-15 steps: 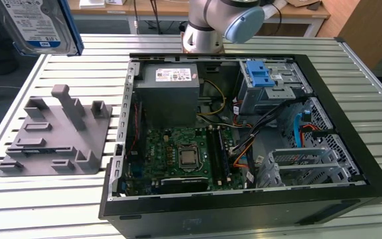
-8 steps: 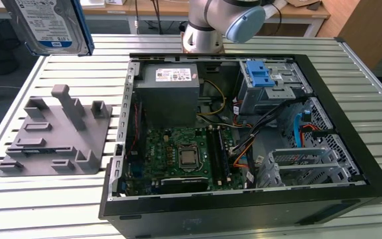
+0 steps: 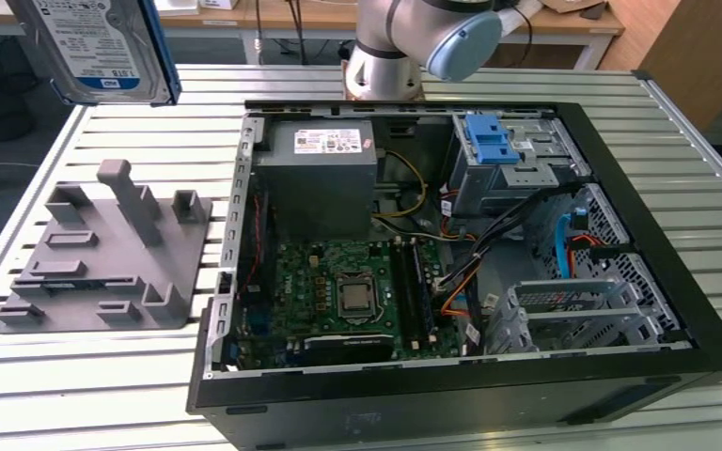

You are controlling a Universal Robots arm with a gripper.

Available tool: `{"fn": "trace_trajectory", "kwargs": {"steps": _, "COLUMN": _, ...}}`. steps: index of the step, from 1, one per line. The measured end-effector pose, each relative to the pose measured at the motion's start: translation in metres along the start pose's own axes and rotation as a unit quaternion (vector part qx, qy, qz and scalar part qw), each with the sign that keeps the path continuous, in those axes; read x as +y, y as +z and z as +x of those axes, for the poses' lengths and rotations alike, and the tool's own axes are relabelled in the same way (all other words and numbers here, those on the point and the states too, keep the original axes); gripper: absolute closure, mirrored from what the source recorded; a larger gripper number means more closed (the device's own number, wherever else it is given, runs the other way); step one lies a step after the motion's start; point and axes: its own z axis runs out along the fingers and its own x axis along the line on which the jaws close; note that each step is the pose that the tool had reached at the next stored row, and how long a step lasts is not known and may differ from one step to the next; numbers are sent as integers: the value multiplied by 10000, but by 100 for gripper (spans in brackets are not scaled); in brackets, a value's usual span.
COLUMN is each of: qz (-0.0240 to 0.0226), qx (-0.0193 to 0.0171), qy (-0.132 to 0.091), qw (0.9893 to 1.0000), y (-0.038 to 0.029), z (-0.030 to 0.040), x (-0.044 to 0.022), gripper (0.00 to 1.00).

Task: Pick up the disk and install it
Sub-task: 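Pick up the disk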

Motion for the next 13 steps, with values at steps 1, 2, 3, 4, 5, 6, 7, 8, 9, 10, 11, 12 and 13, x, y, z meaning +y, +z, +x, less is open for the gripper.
{"fn": "trace_trajectory", "kwargs": {"steps": 1, "qz": 0, "qx": 0, "qy": 1, "qw": 10000, "y": -1, "z": 16, "x": -2, "gripper": 64}}
{"fn": "trace_trajectory", "kwargs": {"steps": 2, "qz": 0, "qx": 0, "qy": 1, "qw": 10000, "y": -1, "z": 46, "x": -4, "gripper": 64}}
{"fn": "trace_trajectory", "kwargs": {"steps": 3, "qz": 0, "qx": 0, "qy": 1, "qw": 10000, "y": -1, "z": 78, "x": -6, "gripper": 64}}
{"fn": "trace_trajectory", "kwargs": {"steps": 4, "qz": 0, "qx": 0, "qy": 1, "qw": 10000, "y": -1, "z": 112, "x": -8, "gripper": 64}}
{"fn": "trace_trajectory", "kwargs": {"steps": 5, "qz": 1, "qx": -1, "qy": 1, "qw": 10000, "y": -1, "z": 143, "x": -12, "gripper": 64}}
{"fn": "trace_trajectory", "kwargs": {"steps": 6, "qz": 1, "qx": -1, "qy": 1, "qw": 10000, "y": -1, "z": 167, "x": -22, "gripper": 64}}
{"fn": "trace_trajectory", "kwargs": {"steps": 7, "qz": 0, "qx": -1, "qy": 1, "qw": 10000, "y": -1, "z": 182, "x": -41, "gripper": 64}}
{"fn": "trace_trajectory", "kwargs": {"steps": 8, "qz": 0, "qx": 0, "qy": 1, "qw": 10000, "y": -3, "z": 190, "x": -77, "gripper": 64}}
{"fn": "trace_trajectory", "kwargs": {"steps": 9, "qz": -1, "qx": 0, "qy": 1, "qw": 10000, "y": -4, "z": 194, "x": -119, "gripper": 64}}
{"fn": "trace_trajectory", "kwargs": {"steps": 10, "qz": -1, "qx": -1, "qy": 1, "qw": 10000, "y": -4, "z": 196, "x": -164, "gripper": 64}}
{"fn": "trace_trajectory", "kwargs": {"steps": 11, "qz": -3, "qx": -1, "qy": 1, "qw": 10000, "y": -5, "z": 197, "x": -213, "gripper": 64}}
{"fn": "trace_trajectory", "kwargs": {"steps": 12, "qz": -5, "qx": 0, "qy": 1, "qw": 10000, "y": -6, "z": 197, "x": -259, "gripper": 64}}
{"fn": "trace_trajectory", "kwargs": {"steps": 13, "qz": -7, "qx": 0, "qy": 1, "qw": 10000, "y": -8, "z": 197, "x": -304, "gripper": 64}}
